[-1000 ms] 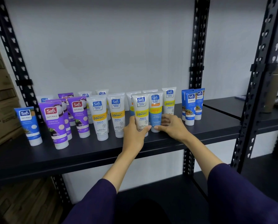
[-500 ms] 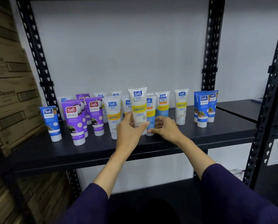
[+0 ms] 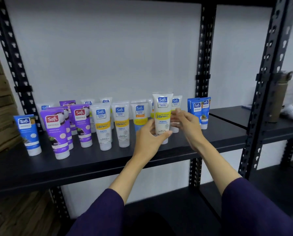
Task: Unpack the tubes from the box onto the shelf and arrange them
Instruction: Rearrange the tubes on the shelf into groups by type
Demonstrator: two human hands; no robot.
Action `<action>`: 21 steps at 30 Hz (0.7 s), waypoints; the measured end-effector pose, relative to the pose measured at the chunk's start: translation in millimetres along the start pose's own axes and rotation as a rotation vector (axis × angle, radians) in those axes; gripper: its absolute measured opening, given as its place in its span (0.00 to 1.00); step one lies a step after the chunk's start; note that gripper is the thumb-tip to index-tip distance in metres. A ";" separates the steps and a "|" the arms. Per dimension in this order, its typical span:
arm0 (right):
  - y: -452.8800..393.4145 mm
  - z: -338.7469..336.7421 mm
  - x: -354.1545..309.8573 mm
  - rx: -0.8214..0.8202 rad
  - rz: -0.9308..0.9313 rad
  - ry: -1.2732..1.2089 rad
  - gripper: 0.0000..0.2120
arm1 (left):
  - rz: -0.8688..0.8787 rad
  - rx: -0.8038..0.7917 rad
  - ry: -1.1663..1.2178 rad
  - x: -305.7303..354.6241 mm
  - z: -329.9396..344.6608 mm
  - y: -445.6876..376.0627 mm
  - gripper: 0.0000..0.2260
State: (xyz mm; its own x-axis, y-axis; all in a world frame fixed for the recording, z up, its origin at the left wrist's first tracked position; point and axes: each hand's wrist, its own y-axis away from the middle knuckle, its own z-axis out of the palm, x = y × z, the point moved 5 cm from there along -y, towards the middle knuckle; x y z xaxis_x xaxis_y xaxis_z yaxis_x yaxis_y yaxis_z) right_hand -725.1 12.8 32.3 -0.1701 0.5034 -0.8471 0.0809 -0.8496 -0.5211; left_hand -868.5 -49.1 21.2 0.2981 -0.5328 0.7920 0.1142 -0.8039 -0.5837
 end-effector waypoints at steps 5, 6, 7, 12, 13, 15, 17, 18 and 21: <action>-0.4 -16.0 -12.0 -0.070 0.005 -0.074 0.13 | -0.022 -0.093 -0.051 -11.2 40.9 -4.5 0.18; -2.5 -19.6 -10.7 -0.054 0.006 -0.068 0.13 | -0.018 -0.098 -0.072 -15.4 43.7 -5.0 0.18; -4.4 -23.1 -9.4 -0.031 0.008 -0.069 0.13 | -0.018 -0.105 -0.092 -19.4 45.5 -4.8 0.18; -19.8 -37.3 0.6 0.041 -0.006 0.040 0.13 | 0.047 -0.153 -0.695 -31.8 45.0 -3.3 0.18; -21.5 -37.7 2.4 0.034 -0.009 0.070 0.13 | 0.056 -0.156 -0.806 -33.3 45.6 -2.4 0.18; -21.5 -38.1 5.7 0.032 -0.011 0.086 0.12 | 0.072 -0.134 -0.915 -35.8 47.4 -1.2 0.16; -17.1 -37.8 10.7 0.025 -0.007 0.086 0.12 | 0.082 -0.114 -0.965 -38.3 49.0 -1.2 0.15; -13.3 -38.0 14.4 0.020 -0.004 0.101 0.14 | 0.082 -0.115 -0.977 -39.4 49.3 -1.6 0.15; 3.2 -43.9 24.6 0.091 -0.025 0.266 0.21 | 0.087 -0.117 -0.992 -40.4 50.5 -2.2 0.15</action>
State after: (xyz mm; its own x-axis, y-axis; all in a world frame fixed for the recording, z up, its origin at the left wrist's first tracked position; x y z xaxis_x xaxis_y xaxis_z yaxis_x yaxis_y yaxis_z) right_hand -685.9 29.4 5.2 0.0934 0.5380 -0.8378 -0.0109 -0.8408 -0.5412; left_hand -832.9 -12.5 -18.6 0.9625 -0.1727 0.2091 -0.0240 -0.8221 -0.5689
